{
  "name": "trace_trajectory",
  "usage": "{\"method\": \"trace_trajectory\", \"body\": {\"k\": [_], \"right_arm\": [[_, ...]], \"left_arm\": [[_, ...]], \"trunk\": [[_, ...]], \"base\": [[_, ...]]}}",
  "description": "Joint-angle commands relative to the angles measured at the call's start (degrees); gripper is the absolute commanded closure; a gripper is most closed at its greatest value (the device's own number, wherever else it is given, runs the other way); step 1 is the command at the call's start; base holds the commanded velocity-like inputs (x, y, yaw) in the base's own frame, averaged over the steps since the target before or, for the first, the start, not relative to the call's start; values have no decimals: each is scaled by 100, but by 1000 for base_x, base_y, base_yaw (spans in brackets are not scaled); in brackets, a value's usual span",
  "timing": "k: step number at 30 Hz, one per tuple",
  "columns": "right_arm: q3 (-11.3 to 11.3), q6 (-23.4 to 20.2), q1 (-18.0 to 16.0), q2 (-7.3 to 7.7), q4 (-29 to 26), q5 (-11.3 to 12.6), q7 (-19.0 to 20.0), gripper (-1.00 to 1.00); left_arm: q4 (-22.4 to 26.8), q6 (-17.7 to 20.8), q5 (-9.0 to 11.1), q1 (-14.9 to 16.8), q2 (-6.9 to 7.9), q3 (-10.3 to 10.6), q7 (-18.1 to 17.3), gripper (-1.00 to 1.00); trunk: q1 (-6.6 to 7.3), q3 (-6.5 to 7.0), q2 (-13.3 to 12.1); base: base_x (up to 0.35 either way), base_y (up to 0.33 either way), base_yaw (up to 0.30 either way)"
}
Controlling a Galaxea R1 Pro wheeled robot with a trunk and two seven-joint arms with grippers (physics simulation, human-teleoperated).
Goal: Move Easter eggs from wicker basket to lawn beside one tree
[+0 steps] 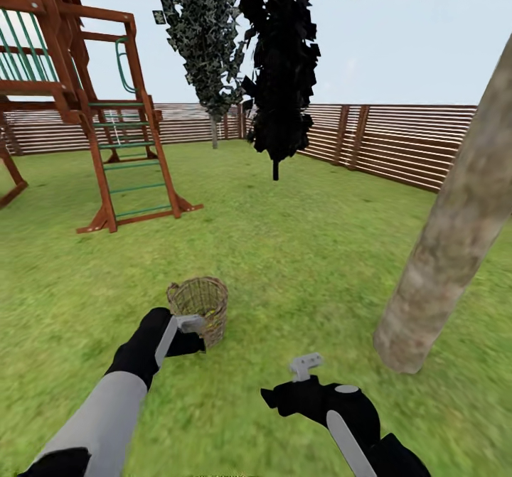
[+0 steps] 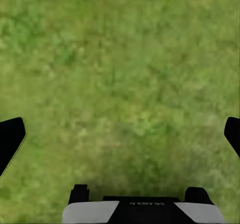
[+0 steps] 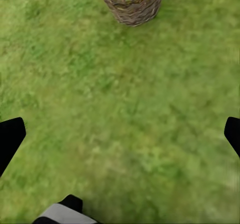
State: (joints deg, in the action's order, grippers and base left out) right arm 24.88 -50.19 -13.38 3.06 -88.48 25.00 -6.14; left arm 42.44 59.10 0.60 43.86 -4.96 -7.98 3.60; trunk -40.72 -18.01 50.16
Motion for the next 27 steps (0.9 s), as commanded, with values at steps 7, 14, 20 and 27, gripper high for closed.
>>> {"method": "trace_trajectory", "body": {"k": [7,14,20,27], "right_arm": [[-41,2,-5,10,-6,50,-78,-100],[-83,13,-5,57,-4,70,-88,-100],[-101,17,-5,75,-3,74,-99,-100],[-93,18,-3,60,-3,68,-101,-100]], "left_arm": [[-586,-304,25,487,3,-25,106,-100],[-612,-412,26,542,14,-20,121,-100],[-599,-431,31,544,15,-20,105,-100],[-581,-478,48,547,16,-25,104,-100]], "trunk": [[154,82,-276],[285,166,-517],[285,172,-517],[285,181,-517]], "base": [[0,0,231],[0,0,100],[0,0,-147],[26,-10,-145]]}}
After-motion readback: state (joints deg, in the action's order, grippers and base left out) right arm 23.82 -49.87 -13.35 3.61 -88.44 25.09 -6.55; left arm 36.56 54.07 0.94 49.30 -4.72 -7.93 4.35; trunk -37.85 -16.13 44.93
